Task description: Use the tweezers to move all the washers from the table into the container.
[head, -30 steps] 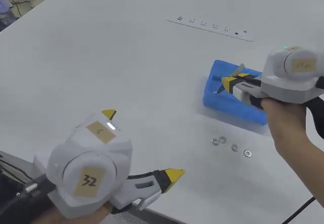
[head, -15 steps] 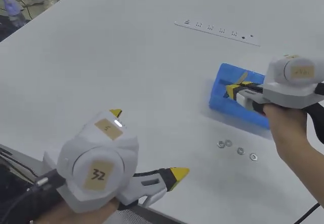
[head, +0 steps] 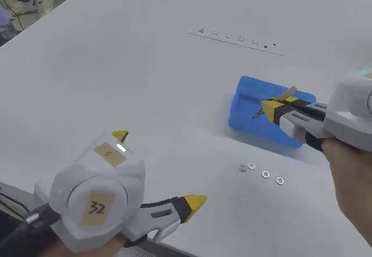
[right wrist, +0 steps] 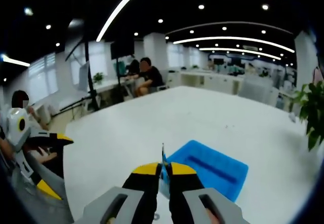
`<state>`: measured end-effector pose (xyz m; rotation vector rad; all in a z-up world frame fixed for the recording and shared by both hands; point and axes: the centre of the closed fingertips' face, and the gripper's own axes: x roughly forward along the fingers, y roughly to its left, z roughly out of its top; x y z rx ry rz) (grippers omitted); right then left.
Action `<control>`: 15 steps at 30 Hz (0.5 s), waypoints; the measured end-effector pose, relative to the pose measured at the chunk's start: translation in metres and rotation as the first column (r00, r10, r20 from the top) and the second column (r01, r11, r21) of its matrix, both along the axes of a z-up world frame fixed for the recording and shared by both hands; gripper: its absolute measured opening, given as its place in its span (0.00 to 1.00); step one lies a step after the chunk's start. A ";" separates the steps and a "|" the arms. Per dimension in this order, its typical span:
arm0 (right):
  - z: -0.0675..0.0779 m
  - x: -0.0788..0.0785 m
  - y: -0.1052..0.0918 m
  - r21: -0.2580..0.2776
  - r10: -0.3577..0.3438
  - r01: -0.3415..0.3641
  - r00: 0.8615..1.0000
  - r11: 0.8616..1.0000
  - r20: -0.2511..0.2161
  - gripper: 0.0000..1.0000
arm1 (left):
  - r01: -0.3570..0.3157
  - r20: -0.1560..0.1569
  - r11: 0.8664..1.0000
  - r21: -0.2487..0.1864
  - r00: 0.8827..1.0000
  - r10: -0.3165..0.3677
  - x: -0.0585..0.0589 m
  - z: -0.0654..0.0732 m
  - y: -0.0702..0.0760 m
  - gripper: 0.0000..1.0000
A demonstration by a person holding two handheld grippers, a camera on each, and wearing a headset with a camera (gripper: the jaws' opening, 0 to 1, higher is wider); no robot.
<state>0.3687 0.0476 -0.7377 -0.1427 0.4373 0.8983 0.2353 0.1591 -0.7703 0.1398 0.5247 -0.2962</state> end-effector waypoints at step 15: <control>-0.048 -0.035 -0.001 -0.049 0.032 -0.036 0.995 0.998 -0.090 0.03 | -0.013 0.000 1.000 -0.002 1.000 0.013 0.001 0.000 0.003 0.99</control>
